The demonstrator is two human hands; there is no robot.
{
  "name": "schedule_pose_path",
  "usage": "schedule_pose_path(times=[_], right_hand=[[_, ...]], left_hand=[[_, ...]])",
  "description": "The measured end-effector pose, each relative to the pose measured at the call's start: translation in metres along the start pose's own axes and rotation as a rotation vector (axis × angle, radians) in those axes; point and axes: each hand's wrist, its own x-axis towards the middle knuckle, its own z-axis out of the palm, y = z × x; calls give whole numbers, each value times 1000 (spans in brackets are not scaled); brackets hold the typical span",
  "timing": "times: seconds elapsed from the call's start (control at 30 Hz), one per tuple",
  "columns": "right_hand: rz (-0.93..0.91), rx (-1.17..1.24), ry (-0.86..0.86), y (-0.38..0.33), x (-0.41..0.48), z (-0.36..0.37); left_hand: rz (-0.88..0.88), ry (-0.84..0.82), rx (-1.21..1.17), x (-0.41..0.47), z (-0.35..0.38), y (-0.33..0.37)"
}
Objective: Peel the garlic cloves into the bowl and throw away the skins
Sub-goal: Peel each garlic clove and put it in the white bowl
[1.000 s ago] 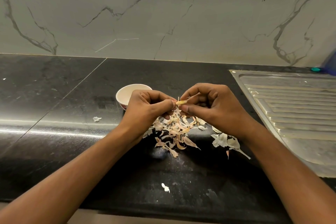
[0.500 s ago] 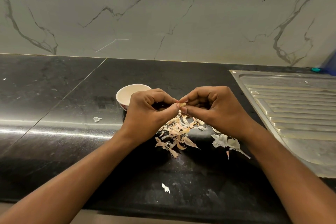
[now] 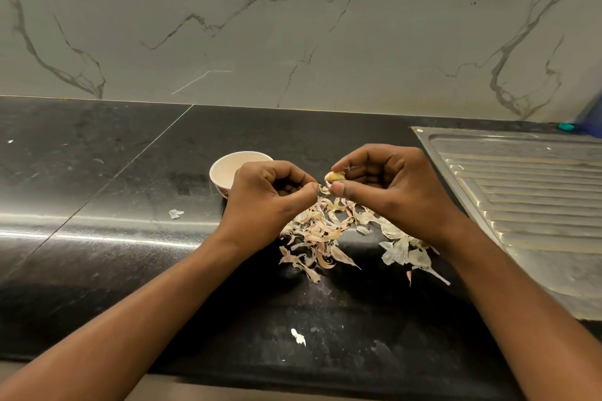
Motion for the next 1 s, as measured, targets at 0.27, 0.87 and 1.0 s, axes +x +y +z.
schedule_pose_path(times=[0.27,0.87,1.0], right_hand=[[40,32,-21,2,2,2],[60,-54,-18,3,2,2],[69,-80,-17,4,2,3]], left_hand=[[-65,-43,-135,1,-1,0],[-50,-92,-153,2,0,0],[-46,-115,-142,1,0,-1]])
